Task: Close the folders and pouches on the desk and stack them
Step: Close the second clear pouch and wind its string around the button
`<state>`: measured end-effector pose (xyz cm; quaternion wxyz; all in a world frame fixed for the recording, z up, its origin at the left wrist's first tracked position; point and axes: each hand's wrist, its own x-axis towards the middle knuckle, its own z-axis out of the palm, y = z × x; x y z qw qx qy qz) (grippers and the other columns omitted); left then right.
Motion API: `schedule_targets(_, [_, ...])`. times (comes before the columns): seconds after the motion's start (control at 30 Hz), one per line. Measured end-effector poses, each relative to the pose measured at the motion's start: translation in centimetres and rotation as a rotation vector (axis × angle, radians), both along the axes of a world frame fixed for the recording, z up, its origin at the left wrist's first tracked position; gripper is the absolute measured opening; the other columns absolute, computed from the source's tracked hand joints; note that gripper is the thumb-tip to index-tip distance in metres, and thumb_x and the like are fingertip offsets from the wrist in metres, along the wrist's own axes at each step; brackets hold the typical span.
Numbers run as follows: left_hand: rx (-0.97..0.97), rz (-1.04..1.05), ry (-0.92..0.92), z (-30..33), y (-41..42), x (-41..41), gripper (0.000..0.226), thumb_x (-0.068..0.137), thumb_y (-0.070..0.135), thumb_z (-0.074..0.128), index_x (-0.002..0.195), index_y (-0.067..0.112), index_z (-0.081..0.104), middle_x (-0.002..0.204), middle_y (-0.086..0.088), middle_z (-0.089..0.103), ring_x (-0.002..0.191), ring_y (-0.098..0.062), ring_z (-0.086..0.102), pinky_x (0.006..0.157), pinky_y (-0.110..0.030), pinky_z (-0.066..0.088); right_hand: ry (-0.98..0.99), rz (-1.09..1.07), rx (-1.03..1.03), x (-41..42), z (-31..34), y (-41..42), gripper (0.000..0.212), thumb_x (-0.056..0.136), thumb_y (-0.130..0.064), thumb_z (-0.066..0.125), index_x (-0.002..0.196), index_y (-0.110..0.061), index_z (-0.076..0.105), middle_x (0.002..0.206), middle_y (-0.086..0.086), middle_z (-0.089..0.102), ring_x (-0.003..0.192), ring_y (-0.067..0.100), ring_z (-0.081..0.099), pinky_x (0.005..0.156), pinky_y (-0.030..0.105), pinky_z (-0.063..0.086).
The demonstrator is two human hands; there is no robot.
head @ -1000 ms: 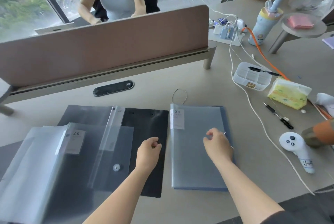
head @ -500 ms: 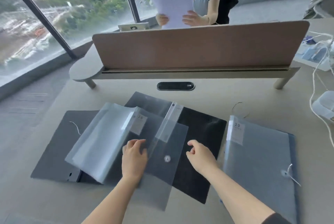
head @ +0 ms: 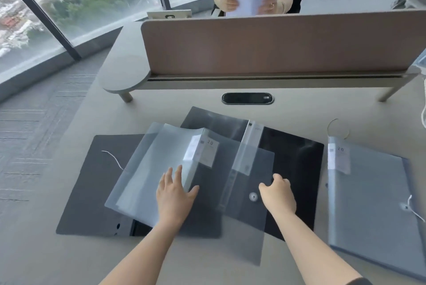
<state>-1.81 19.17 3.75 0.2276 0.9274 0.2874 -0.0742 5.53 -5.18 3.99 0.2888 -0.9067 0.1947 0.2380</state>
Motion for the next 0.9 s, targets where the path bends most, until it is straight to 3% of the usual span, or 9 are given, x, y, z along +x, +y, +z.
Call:
schedule_targets(0.2, [-0.06, -0.08, 0.016, -1.0, 1.0, 0.4, 0.077, 0.089, 0.051, 0.06, 0.154, 0.027, 0.027, 0.162, -0.005, 0.026, 0.148, -0.028, 0.021, 0.118, -0.045, 0.025, 0.01, -0.165, 0.028, -0.8, -1.3, 1.0, 0.04, 0.093, -0.026, 0.049, 0.13, -0.011, 0.052, 0.125, 0.008, 0.05, 0.086, 0.029, 0.059, 0.066, 0.032, 0.038])
schedule_targets(0.27, [-0.082, -0.096, 0.028, -1.3, 1.1, 0.3, 0.076, 0.089, 0.051, 0.06, 0.154, 0.028, 0.027, 0.162, -0.005, 0.027, 0.148, -0.027, 0.022, 0.117, -0.045, 0.027, -0.006, -0.225, 0.054, -0.9, -1.5, 1.3, 0.023, 0.089, -0.02, 0.049, 0.11, -0.012, 0.057, 0.109, 0.007, 0.051, 0.078, 0.028, 0.057, 0.062, 0.031, 0.037])
schedule_targets(0.3, [-0.088, -0.101, 0.032, -1.3, 1.1, 0.3, 0.076, 0.089, 0.051, 0.06, 0.153, 0.028, 0.027, 0.162, -0.004, 0.028, 0.148, -0.027, 0.022, 0.117, -0.045, 0.027, -0.004, -0.254, 0.059, -0.9, -1.5, 1.4, 0.007, 0.086, -0.015, 0.048, 0.091, -0.014, 0.054, 0.095, 0.006, 0.048, 0.066, 0.026, 0.051, 0.056, 0.03, 0.032])
schedule_targets(0.37, [-0.093, -0.104, 0.036, -1.3, 1.3, 0.2, 0.074, 0.089, 0.051, 0.06, 0.153, 0.028, 0.029, 0.161, -0.004, 0.029, 0.147, -0.027, 0.023, 0.116, -0.045, 0.028, -0.004, -0.286, 0.087, -0.6, -1.7, 1.5, 0.023, 0.076, -0.004, 0.045, 0.066, -0.018, 0.03, 0.071, 0.004, 0.033, 0.054, 0.021, 0.024, 0.053, 0.028, 0.016])
schedule_targets(0.53, [-0.099, -0.112, 0.041, -1.4, 1.6, 0.4, 0.07, 0.09, 0.051, 0.058, 0.152, 0.03, 0.032, 0.161, 0.0, 0.03, 0.147, -0.025, 0.023, 0.115, -0.042, 0.028, 0.001, -0.368, 0.178, 0.3, -0.8, 1.8, 0.04, 0.069, 0.011, 0.038, 0.058, -0.02, 0.015, 0.061, 0.001, 0.015, 0.062, 0.018, 0.011, 0.059, 0.032, 0.006])
schedule_targets(0.73, [-0.083, -0.116, 0.045, -1.6, 1.0, 0.5, 0.067, 0.09, 0.049, 0.059, 0.15, 0.029, 0.036, 0.16, 0.002, 0.031, 0.146, -0.025, 0.024, 0.114, -0.042, 0.029, 0.019, -0.433, 0.103, 0.0, -1.4, 0.7, 0.023, 0.073, 0.0, 0.045, 0.061, -0.012, 0.03, 0.068, 0.006, 0.034, 0.052, 0.022, 0.026, 0.051, 0.026, 0.019])
schedule_targets(0.9, [-0.06, -0.115, 0.045, -1.6, 0.7, 0.4, 0.065, 0.091, 0.049, 0.059, 0.149, 0.028, 0.038, 0.159, 0.003, 0.033, 0.145, -0.026, 0.026, 0.112, -0.042, 0.029, 0.028, -0.514, 0.195, 0.5, -0.8, 0.6, 0.035, 0.074, 0.006, 0.045, 0.057, -0.014, 0.023, 0.056, 0.004, 0.024, 0.055, 0.019, 0.018, 0.054, 0.028, 0.014])
